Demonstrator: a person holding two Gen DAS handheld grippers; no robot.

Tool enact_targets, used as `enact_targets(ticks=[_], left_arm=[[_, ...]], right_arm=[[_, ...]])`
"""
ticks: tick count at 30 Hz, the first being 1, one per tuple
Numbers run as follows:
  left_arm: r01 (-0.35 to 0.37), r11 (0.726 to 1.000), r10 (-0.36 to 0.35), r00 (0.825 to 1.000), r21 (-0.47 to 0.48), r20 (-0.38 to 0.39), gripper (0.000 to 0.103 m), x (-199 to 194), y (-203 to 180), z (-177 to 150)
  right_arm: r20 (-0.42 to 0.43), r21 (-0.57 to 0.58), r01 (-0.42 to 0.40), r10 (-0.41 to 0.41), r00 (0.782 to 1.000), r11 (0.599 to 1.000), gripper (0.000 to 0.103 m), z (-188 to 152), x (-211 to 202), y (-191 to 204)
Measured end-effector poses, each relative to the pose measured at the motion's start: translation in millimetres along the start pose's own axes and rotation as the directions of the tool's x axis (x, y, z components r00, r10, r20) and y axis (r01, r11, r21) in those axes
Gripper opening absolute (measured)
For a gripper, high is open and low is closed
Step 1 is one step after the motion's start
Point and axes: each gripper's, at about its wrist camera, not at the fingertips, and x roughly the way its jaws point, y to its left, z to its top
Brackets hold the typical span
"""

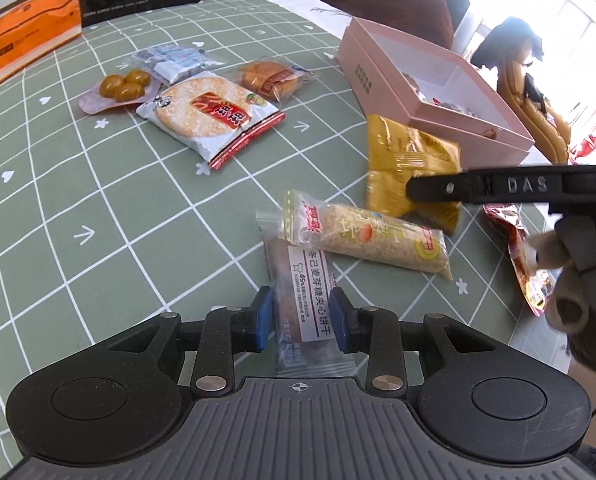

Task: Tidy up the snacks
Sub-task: 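Grasp the yellow wafer bag with the right tool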

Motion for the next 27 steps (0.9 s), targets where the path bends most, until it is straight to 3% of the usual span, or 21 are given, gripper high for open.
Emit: enact_targets(ticks=[6,9,11,15,20,22,24,27], left_arm=[[0.015,1.000,-0.015,1.000,-0.016,0.001,0.035,-0.7,3.3,-0.6],[0.015,1.000,-0.015,1.000,-0.017,0.002,0.035,-0.8,3.3,-0.4],[0.011,1.000,-0.011,1.000,-0.011,0.002,0.035,-0.3,2.0,0.0],[0.010,1.000,-0.009,1.000,-0.009,0.007,0.035,-0.4,1.7,-0.6],[0.011,1.000,-0.011,1.000,-0.010,0.007,0.035,-0.5,2.5,-0.4],[0.012,1.000,-0.012,1.000,-0.011,0.006,0.035,-0.7,2.6,-0.3],[0.018,1.000,-0.018,1.000,-0.020,0.004,0.035,-0.9,3.6,-0.2],[0.028,0.998,-0.028,1.000,-0.048,-0.002,0.035,-0.2,6.2,2.4]], right_arm=[[-0.050,-0.010,-0.155,0.154,0.987,0.988,0.074,-11.7,-7.2,19.5],[-0.017,-0.105,-0.123,0.122,0.992,0.987,0.074,-13.6,-18.6,33.3],[0.027,-0.187,-0.061,0.067,0.997,0.980,0.074,-12.9,-25.2,40.1],[0.059,-0.338,0.020,0.000,0.998,0.941,0.074,-8.1,-22.0,49.2],[0.061,-0.437,0.088,-0.068,0.996,0.895,0.074,1.6,6.9,58.4],[0.057,-0.447,0.103,-0.086,0.995,0.889,0.073,3.4,20.8,61.3],[0.001,-0.402,0.069,-0.075,0.997,0.913,0.065,5.5,31.3,58.7],[-0.012,-0.370,0.080,-0.090,0.996,0.926,0.054,3.7,24.4,54.3]])
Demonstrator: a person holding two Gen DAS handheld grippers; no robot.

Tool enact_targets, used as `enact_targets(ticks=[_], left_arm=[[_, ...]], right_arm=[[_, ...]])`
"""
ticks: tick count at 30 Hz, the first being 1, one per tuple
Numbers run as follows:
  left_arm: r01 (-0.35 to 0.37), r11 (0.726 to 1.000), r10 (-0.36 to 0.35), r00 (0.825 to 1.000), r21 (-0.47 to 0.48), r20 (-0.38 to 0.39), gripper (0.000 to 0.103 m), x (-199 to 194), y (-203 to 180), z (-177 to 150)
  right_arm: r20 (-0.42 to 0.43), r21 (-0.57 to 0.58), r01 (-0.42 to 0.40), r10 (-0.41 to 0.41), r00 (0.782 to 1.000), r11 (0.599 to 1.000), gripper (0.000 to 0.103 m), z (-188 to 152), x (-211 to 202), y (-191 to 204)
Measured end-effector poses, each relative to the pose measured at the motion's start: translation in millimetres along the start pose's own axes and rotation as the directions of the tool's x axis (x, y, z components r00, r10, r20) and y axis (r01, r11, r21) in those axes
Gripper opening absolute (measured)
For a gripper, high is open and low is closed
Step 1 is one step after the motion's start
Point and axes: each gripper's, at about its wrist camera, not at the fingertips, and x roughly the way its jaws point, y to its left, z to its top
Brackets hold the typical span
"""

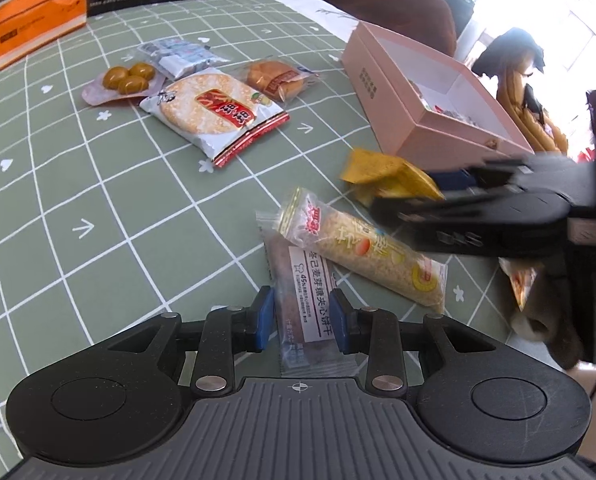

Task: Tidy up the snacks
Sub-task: 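Grasp the yellow wafer bag with the right tool, then lift the yellow wafer bag with the right tool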

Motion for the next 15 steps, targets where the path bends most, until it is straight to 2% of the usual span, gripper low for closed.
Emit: enact_targets(ticks=[5,8,10,11,12,15], left_arm=[[-0.014,0.998,0.014,1.000,0.067,-0.003,0.037,6.6,-11.6,5.6],[-0.036,0.992,0.035,0.999,0.122,0.012,0.039,9.2,-19.8,4.0],[-0.045,0.991,0.043,0.999,0.123,0.018,0.037,9.3,-22.8,3.4],[-0.052,0.991,0.050,0.998,0.121,0.024,0.033,8.5,-24.0,3.1],[-0.065,0.990,0.061,0.997,0.125,0.042,0.021,5.2,-26.3,1.8],[-0.086,0.985,0.073,0.993,0.151,0.092,0.017,-6.8,-35.3,-0.7]], right_arm=[[-0.025,0.081,-0.012,0.014,1.000,0.997,0.048,-18.8,-27.7,-20.6],[-0.012,0.148,0.004,-0.002,1.000,0.989,0.047,-31.4,-47.9,-36.5],[0.011,0.193,-0.002,0.000,1.000,0.981,0.047,-38.9,-63.2,-47.4],[0.021,0.208,0.000,-0.004,1.000,0.978,0.047,-42.1,-70.2,-51.2],[0.030,0.217,0.007,-0.014,0.999,0.976,0.047,-44.4,-75.6,-53.4],[0.053,0.220,0.053,-0.067,0.996,0.974,0.047,-51.9,-89.4,-57.4]])
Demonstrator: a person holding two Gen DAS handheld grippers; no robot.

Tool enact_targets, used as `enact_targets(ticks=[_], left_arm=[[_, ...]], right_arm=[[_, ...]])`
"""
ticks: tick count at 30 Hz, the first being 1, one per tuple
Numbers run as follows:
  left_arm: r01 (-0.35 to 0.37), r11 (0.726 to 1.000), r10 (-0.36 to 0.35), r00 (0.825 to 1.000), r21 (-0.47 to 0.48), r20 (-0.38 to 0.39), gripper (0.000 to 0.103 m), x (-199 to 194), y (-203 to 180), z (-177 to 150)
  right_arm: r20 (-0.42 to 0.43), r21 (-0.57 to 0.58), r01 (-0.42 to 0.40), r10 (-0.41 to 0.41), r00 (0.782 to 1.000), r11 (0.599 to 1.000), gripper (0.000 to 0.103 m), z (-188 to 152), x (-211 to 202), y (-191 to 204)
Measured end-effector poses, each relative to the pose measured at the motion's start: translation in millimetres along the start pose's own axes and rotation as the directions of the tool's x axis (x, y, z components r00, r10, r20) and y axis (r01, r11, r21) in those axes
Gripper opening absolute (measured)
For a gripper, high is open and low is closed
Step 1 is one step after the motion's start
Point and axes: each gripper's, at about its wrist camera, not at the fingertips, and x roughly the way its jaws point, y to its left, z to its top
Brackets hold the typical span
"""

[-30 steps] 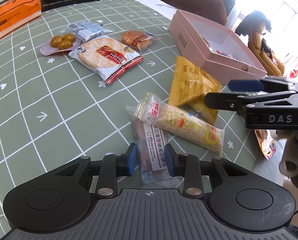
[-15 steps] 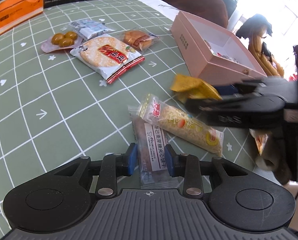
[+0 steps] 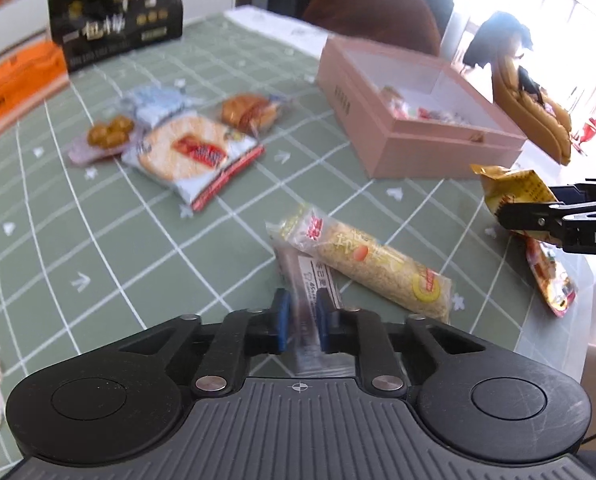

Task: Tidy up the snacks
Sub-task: 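Lift the yellow wafer bag with the right tool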

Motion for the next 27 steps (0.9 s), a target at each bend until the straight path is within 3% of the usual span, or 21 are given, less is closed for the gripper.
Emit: enact_targets(ticks=[8,12,15,19,24,27], left_arm=[[-0.025,0.999,0.028,0.998,0.037,-0.064,0.020,14.7,-18.2,9.6],[-0.068,0.990,0.078,0.994,0.120,-0.081,0.022,23.0,-34.5,14.6],[-0.057,0.984,0.073,0.993,0.167,-0.092,0.024,28.0,-44.1,16.6],[-0.028,0.980,0.047,0.994,0.197,-0.095,0.036,30.1,-51.5,16.8],[-0.154,0.974,0.161,0.986,0.165,-0.034,0.036,24.6,-43.2,14.8],[-0.154,0.979,0.161,0.986,0.135,-0.046,0.035,25.6,-35.6,15.2]], right_arm=[[0.030,0.066,0.045,-0.047,0.998,0.997,0.047,-14.7,-9.1,-32.2],[0.022,0.087,0.057,-0.059,0.998,0.995,0.047,-20.3,-1.8,-36.3],[0.029,0.099,0.053,-0.056,0.998,0.994,0.047,-25.3,-1.0,-36.0],[0.028,0.114,0.054,-0.058,0.998,0.992,0.048,-31.5,0.7,-35.1],[0.035,0.090,0.069,-0.072,0.997,0.994,0.048,-34.0,-0.4,-34.1],[0.034,0.103,0.069,-0.073,0.997,0.992,0.048,-33.9,-0.5,-37.0]])
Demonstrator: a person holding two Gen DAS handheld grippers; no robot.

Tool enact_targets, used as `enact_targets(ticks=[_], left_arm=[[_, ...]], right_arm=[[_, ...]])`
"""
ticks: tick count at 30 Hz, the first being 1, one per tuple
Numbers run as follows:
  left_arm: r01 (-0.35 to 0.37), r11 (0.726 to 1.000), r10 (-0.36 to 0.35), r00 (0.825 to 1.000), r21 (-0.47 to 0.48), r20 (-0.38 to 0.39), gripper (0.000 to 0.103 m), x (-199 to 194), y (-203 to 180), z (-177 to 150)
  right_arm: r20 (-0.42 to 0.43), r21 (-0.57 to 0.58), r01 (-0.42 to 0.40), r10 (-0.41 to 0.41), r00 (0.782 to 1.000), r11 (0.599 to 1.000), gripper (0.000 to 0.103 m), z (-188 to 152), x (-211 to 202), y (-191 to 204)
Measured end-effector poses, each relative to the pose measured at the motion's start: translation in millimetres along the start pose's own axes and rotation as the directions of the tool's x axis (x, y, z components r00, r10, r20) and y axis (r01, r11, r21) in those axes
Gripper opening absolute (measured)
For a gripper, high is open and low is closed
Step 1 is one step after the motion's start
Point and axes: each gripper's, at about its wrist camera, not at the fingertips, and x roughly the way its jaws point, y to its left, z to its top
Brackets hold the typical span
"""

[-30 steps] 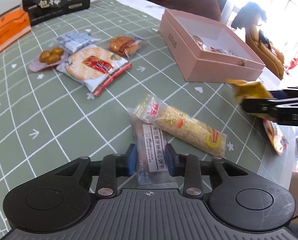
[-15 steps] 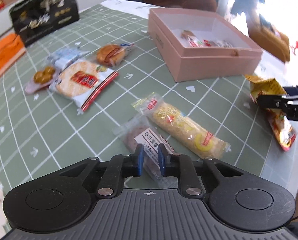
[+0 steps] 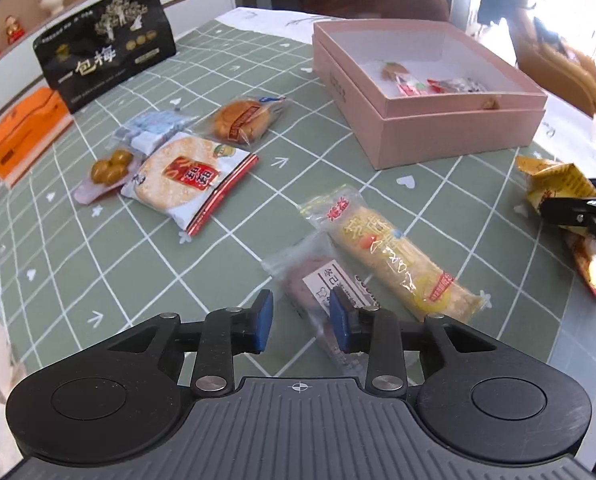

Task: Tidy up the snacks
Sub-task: 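Lift the yellow wafer bag with the right tool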

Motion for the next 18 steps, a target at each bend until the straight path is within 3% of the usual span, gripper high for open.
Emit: enact_targets(ticks=[2,4,6,11,13,16,18], left_arm=[[0.031,0.999,-0.031,1.000,0.023,-0.002,0.034,-0.1,-3.6,1.4],[0.128,0.992,-0.128,0.992,0.012,-0.017,0.040,2.5,-4.1,1.6],[0.174,0.984,-0.174,0.985,-0.024,-0.007,0.043,1.8,-0.7,-0.8],[0.154,0.975,-0.132,0.980,-0.157,0.147,0.041,-21.7,24.0,-14.0],[0.171,0.971,-0.150,0.980,-0.167,0.132,0.041,-18.4,28.2,-9.9],[0.209,0.974,-0.205,0.977,-0.085,0.055,0.041,-8.4,15.7,-2.1],[0.195,0.980,-0.193,0.981,-0.048,0.031,0.042,-2.8,3.6,0.2]], right_arm=[[0.001,0.007,0.000,0.000,1.000,1.000,0.048,0.7,0.2,-0.2],[0.006,0.010,-0.006,0.006,1.000,1.000,0.048,1.6,-0.2,1.2],[0.008,0.009,-0.007,0.007,1.000,1.000,0.047,3.8,-0.3,4.4],[0.048,-0.011,-0.014,0.014,0.999,1.000,0.047,7.1,-14.0,11.1],[0.067,-0.006,-0.010,0.010,0.998,1.000,0.047,5.6,-20.3,9.3],[0.061,0.027,-0.011,0.010,0.998,1.000,0.047,3.0,-20.6,3.6],[0.049,0.041,-0.013,0.011,0.999,0.999,0.047,1.9,-18.1,1.6]])
